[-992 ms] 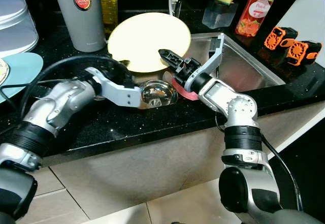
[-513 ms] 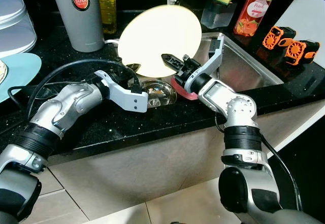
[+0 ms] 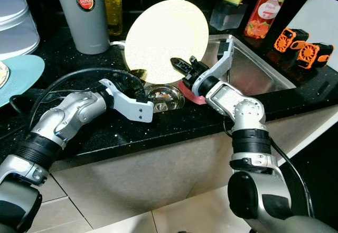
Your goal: Kitchen organization
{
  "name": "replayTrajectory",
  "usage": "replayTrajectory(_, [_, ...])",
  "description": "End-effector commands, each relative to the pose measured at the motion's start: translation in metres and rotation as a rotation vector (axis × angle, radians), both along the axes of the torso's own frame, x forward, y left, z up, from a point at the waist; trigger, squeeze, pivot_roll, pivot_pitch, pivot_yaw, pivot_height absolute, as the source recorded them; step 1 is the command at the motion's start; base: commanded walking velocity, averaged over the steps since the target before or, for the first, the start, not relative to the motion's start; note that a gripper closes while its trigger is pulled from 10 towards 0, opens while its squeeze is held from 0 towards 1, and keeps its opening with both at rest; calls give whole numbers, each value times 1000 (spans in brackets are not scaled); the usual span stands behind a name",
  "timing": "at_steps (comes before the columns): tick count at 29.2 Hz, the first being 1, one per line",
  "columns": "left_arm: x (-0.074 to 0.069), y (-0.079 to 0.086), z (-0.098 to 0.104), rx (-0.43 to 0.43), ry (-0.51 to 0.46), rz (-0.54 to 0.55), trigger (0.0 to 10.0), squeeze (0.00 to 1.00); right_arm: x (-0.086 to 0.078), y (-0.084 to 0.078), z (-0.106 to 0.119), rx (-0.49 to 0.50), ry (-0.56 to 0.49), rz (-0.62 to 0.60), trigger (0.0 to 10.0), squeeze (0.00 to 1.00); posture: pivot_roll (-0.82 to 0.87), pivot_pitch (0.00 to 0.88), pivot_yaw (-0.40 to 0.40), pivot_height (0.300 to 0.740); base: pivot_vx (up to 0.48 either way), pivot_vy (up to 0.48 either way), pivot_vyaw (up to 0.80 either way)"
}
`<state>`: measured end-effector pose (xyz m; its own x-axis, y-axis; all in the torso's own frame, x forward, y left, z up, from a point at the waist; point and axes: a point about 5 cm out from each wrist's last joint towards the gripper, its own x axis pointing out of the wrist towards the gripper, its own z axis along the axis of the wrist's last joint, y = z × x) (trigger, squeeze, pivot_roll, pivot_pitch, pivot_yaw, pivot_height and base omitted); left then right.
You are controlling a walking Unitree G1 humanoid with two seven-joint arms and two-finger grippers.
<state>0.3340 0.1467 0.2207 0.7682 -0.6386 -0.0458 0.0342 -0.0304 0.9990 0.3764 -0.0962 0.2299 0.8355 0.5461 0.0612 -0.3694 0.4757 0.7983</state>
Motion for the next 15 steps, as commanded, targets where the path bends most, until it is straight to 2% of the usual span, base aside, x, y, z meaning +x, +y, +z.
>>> replayTrajectory(1, [-4, -4, 0, -47, 27, -16, 10000, 0, 4, -11, 2, 3, 2, -55, 10000, 0, 156, 0, -103, 740, 0, 0, 0])
replayTrajectory(3, [-12, 0, -3, -99, 73, -1, 10000, 0, 10, -21, 3, 4, 10, -104, 10000, 0, 163, 3, -100, 740, 0, 0, 0])
replayTrajectory(7, [-15, 2, -1, -147, 85, 17, 10000, 0, 16, -29, -1, -24, 47, -167, 10000, 0, 166, 13, -98, 740, 0, 0, 0])
replayTrajectory(9, [-15, 3, 7, -205, 76, 40, 10000, 0, 23, -37, -8, -67, 111, -243, 10000, 0, 168, 22, -96, 740, 0, 0, 0])
replayTrajectory(15, [-12, 7, 25, -290, 30, 92, 10000, 0, 35, -38, -16, -111, 211, -320, 10000, 0, 184, 39, -94, 740, 0, 0, 0])
